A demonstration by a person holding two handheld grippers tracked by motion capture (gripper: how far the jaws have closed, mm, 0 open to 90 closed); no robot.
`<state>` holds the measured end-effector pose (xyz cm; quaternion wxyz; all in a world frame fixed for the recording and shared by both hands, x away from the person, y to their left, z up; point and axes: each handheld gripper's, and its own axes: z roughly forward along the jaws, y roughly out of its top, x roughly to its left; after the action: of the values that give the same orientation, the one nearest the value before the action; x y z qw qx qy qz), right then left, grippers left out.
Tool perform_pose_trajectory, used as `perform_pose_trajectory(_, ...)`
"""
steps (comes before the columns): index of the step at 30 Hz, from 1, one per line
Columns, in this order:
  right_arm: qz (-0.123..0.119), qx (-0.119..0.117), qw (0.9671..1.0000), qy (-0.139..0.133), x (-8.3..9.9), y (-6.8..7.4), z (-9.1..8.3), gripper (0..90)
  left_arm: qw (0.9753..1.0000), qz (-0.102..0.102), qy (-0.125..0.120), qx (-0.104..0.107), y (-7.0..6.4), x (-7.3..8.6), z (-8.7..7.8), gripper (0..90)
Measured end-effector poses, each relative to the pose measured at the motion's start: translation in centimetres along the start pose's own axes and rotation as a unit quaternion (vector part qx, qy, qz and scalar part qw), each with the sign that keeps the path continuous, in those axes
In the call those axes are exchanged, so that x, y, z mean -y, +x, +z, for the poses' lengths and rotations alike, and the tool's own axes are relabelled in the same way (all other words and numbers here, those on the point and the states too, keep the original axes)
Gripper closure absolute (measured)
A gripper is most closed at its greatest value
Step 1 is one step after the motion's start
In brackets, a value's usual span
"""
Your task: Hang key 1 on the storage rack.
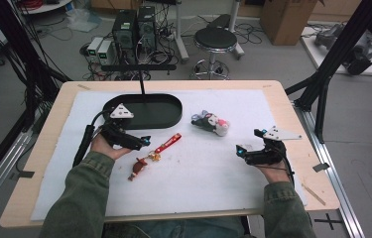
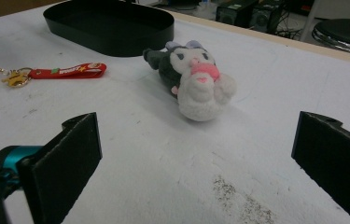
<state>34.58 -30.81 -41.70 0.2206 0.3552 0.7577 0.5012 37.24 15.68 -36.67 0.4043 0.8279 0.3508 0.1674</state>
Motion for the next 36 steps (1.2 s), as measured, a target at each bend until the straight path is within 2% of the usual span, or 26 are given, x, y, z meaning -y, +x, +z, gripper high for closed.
perform_pose_trajectory(7,0.0,-0.003,1.0,-0.001,0.0,0.0,0.1,0.5,0.9997,0.019,-0.001,0.018,-0.6,-1.2,1.5,4.4)
perform_pose_trajectory(8,0.001,-0.002,1.0,-0.002,0.0,0.0,0.1,0.5,0.9994,0.026,0.003,0.024,-0.7,-1.5,1.9,5.8)
perform_pose_trajectory(14,0.002,-0.005,1.0,-0.003,0.0,0.0,0.0,0.5,0.9983,0.039,0.026,0.035,-1.5,-2.4,3.7,5.8)
perform_pose_trajectory(17,0.008,-0.007,0.9999,-0.007,-0.1,0.0,-0.1,0.5,0.9977,0.045,0.04,0.03,-1.8,-2.4,4.4,5.8)
perform_pose_trajectory(18,0.007,-0.006,0.9999,-0.011,-0.1,-0.1,-0.1,0.5,0.9967,0.06,0.055,0.009,-2.0,-2.4,5.1,5.8)
perform_pose_trajectory(19,0.007,-0.007,0.9999,-0.01,-0.1,-0.1,-0.2,0.5,0.9961,0.062,0.062,0.005,-2.1,-2.3,5.5,5.8)
perform_pose_trajectory(25,0.007,-0.006,0.9999,-0.007,-0.1,-0.2,-0.2,0.5,0.9937,0.068,0.089,0.01,-2.7,-2.4,7.1,5.8)
perform_pose_trajectory(27,0.011,-0.009,0.9999,-0.008,-0.1,-0.1,-0.2,0.5,0.9922,0.073,0.099,0.021,-2.9,-2.5,7.8,7.4)
perform_pose_trajectory(29,0.012,-0.009,0.9999,-0.007,-0.1,-0.1,-0.3,0.5,0.9915,0.068,0.105,0.033,-3.0,-2.4,8.3,10.8)
perform_pose_trajectory(32,0.007,-0.008,0.9999,-0.005,0.0,-0.1,-0.3,0.5,0.9891,0.07,0.123,0.038,-3.3,-2.3,9.2,12.2)
perform_pose_trajectory(36,0.004,-0.011,0.9999,-0.002,0.0,0.0,-0.2,0.5,0.9882,0.066,0.131,0.045,-3.4,-2.4,10.1,16.1)
